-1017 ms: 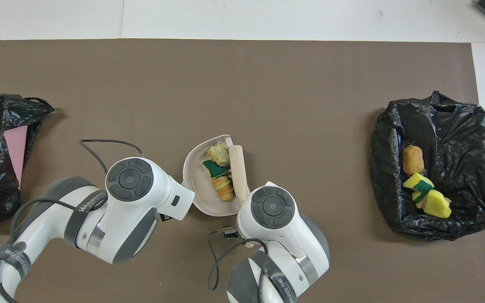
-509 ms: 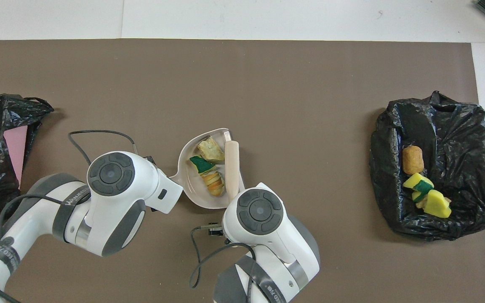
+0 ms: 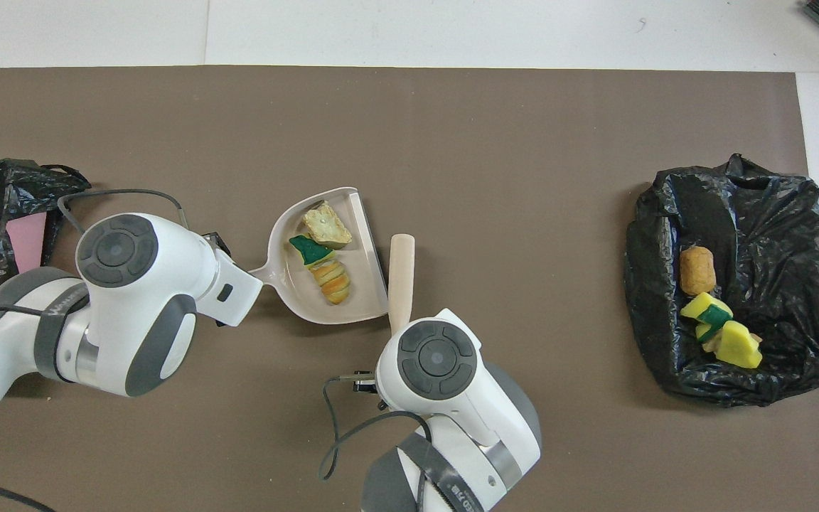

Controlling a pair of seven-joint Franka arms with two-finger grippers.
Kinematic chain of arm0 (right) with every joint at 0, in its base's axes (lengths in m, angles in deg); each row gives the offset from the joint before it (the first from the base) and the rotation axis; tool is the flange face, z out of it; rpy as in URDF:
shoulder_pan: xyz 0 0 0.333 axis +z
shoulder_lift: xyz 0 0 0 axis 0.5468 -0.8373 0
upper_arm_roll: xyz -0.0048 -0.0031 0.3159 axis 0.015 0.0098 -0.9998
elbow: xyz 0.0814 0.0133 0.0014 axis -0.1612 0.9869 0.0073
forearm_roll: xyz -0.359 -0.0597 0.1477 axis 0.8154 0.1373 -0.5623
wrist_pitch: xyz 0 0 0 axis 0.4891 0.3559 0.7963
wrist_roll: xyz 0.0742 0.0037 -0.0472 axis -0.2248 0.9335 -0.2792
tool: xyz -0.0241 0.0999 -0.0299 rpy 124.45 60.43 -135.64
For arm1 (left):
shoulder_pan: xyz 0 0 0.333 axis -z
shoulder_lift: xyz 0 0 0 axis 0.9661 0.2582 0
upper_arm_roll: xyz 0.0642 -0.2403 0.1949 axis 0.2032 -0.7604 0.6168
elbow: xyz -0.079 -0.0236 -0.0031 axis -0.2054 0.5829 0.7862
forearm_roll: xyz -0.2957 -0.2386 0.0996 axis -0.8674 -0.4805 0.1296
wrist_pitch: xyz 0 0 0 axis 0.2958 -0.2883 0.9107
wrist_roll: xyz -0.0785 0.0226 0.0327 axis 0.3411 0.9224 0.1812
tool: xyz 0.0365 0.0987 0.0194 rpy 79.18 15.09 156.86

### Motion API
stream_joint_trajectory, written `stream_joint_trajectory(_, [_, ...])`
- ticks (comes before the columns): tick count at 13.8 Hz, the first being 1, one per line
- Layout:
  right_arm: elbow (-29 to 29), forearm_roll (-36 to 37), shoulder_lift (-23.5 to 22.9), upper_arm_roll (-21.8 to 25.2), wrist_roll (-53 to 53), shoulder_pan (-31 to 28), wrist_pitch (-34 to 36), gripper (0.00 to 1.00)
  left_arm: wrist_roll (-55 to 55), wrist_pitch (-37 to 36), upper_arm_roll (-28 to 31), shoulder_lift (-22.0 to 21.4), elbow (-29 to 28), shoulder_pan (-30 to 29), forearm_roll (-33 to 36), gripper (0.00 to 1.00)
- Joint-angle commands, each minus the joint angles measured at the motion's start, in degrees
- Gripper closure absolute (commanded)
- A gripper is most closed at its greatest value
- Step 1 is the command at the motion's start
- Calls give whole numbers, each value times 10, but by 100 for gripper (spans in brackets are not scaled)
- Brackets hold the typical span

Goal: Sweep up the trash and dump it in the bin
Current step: 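Lift the loaded dustpan with the left gripper while the right gripper withdraws, then carry the dustpan to the black bag and tip it with the left gripper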

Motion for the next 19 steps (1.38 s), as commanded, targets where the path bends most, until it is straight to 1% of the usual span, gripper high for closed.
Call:
stream_joint_trajectory(1, [1, 24, 8, 0, 19, 0, 5, 100, 64, -54, -3, 7, 56, -41, -27, 100])
stream_joint_trajectory(5, [18, 24, 10, -1, 46, 6, -1, 100, 166, -136, -3, 8, 129, -116, -57, 100])
stream_joint_trajectory(7, [20, 24, 9, -1, 63, 22, -4, 100, 209, -202, -2, 13, 179, -160, -65, 100])
stream_joint_trajectory(9, [20, 24, 11, -1, 63, 50, -4, 100, 281, -243, -1, 30, 224, -196, -65, 100])
stream_joint_trajectory(10, [23, 24, 12, -1, 64, 62, -4, 100, 297, -257, -1, 37, 243, -215, -64, 100])
stream_joint_trajectory(11, [29, 24, 14, -1, 68, 72, -4, 100, 311, -266, 0, 45, 260, -234, -61, 100])
stream_joint_trajectory(14, [42, 24, 31, -2, 121, 110, -4, 100, 407, -285, 1, 76, 314, -296, -58, 100])
stream_joint_trajectory(16, [43, 23, 28, -1, 127, 128, -5, 100, 463, -274, 2, 79, 319, -332, -55, 100])
stream_joint_trajectory(17, [53, 22, 27, -2, 135, 144, -7, 100, 490, -266, 2, 81, 319, -349, -40, 100])
stream_joint_trajectory(19, [79, 21, 33, -1, 161, 170, -41, 100, 557, -246, 3, 88, 324, -388, -26, 100])
